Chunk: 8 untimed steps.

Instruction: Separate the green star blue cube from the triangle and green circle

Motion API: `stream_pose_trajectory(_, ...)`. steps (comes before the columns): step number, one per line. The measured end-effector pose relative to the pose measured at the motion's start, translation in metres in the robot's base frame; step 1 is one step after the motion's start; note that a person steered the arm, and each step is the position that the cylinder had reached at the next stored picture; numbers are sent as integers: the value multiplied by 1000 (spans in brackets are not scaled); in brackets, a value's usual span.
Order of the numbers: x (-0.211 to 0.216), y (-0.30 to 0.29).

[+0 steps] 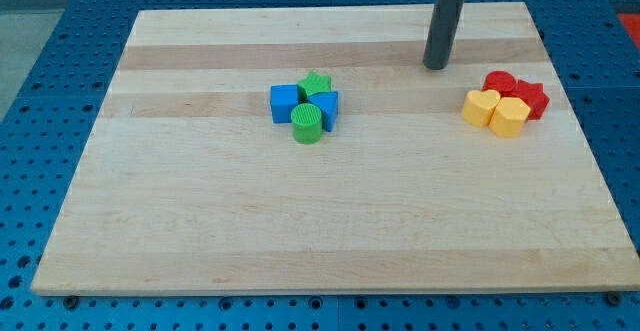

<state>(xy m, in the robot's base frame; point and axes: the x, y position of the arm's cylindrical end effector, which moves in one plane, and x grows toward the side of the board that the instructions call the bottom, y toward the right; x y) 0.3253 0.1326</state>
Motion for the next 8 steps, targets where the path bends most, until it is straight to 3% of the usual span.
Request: stream_pose_trajectory(8,65,-145)
